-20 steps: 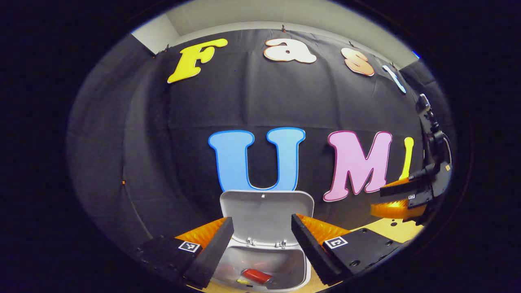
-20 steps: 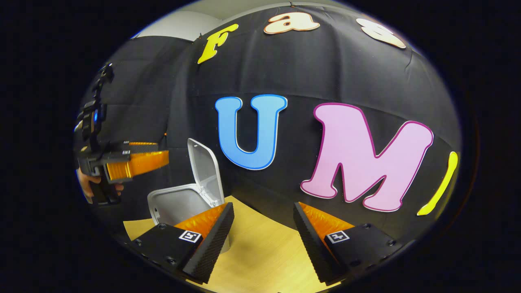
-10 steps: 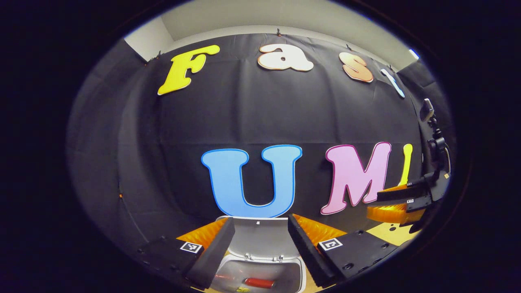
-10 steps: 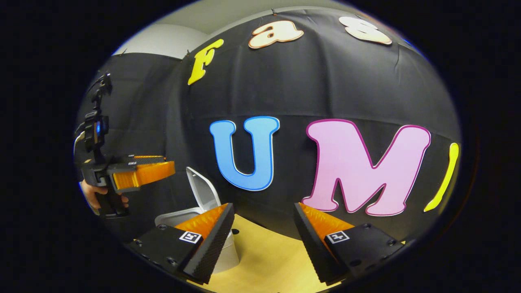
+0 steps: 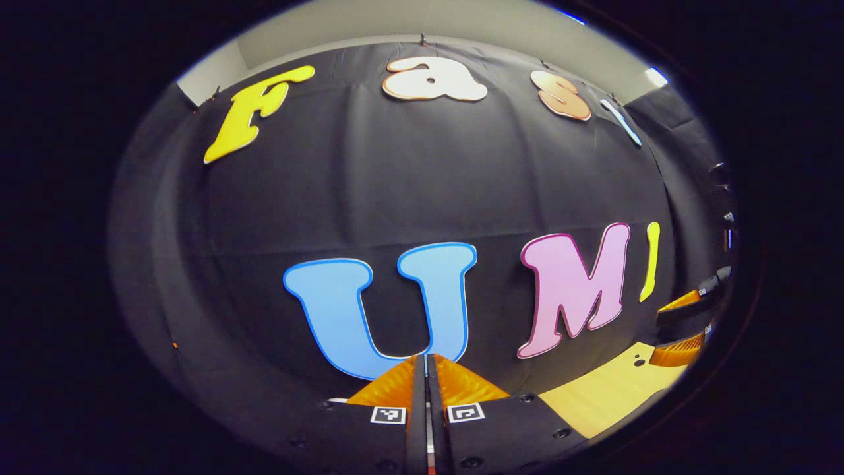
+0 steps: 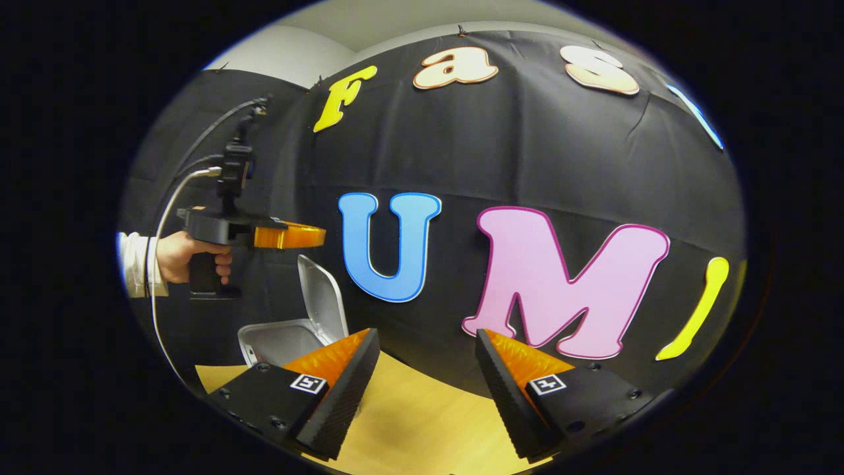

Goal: Press the lid of the desktop garbage bin to open it, pick up the crumpled paper on the desktop and throw it into the bin, then pick up the pop can on the desktop and drop it into the bin, and finally close the garbage bin lid.

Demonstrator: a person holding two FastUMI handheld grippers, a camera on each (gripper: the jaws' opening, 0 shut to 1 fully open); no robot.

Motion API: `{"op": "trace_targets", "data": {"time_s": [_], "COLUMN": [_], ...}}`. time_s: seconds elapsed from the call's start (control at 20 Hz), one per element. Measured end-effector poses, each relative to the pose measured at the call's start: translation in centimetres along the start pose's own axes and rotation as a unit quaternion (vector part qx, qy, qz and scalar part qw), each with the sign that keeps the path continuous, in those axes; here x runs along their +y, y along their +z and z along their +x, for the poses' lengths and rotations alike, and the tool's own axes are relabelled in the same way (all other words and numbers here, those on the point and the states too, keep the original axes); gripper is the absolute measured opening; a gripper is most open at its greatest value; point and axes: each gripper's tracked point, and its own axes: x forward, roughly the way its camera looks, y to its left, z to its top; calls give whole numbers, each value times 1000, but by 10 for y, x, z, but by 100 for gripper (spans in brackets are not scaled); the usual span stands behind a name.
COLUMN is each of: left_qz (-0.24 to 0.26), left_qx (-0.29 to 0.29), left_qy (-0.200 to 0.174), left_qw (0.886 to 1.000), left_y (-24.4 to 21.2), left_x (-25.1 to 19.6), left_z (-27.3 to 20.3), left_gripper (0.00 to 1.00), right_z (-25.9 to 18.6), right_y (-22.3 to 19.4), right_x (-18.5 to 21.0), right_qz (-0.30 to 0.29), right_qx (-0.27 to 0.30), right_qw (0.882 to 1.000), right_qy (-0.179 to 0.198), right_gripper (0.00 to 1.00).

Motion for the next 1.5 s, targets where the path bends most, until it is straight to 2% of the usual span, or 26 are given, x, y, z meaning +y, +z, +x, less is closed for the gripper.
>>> {"op": "trace_targets", "data": {"time_s": [0.1,0.15,0.25,0.4,0.6,0.65,0.75,0.8,1.1,1.25,1.35,1.5], "left_qz": [4,1,-15,-26,-43,-47,-47,-51,-57,-64,-58,-40], "left_qx": [51,80,75,102,133,142,161,174,261,258,265,287], "left_qy": [-21,-21,-19,-30,-43,-43,-40,-38,-24,-8,-1,-16], "left_qw": [998,997,997,994,989,988,985,983,963,964,962,957], "left_y": [-29,-42,-41,-55,-84,-92,-116,-131,-220,-227,-231,-235], "left_x": [-9,-10,-5,-14,-25,-27,-32,-35,-41,-35,-36,-37], "left_z": [11,10,9,-20,-69,-81,-100,-110,-150,-150,-148,-148], "left_gripper": [8,11,17,17,40,51,58,56,65,74,75,76], "right_z": [-6,-10,-15,-20,-17,-16,-14,-15,-12,-7,-1,8], "right_y": [2,1,-2,-3,-7,-7,-8,-8,-11,-15,-19,-21], "right_x": [-5,-8,-10,-6,8,13,21,26,40,42,44,55], "right_qz": [-9,-11,-15,-21,-23,-22,-22,-23,-35,-32,-32,-22], "right_qx": [-3,-3,-2,-3,-1,0,1,1,2,4,8,11], "right_qw": [1000,1000,1000,1000,1000,1000,999,999,998,998,998,998], "right_qy": [-6,-9,-9,-4,12,18,26,30,47,52,54,64], "right_gripper": [95,95,95,95,94,95,95,95,95,95,95,95]}}
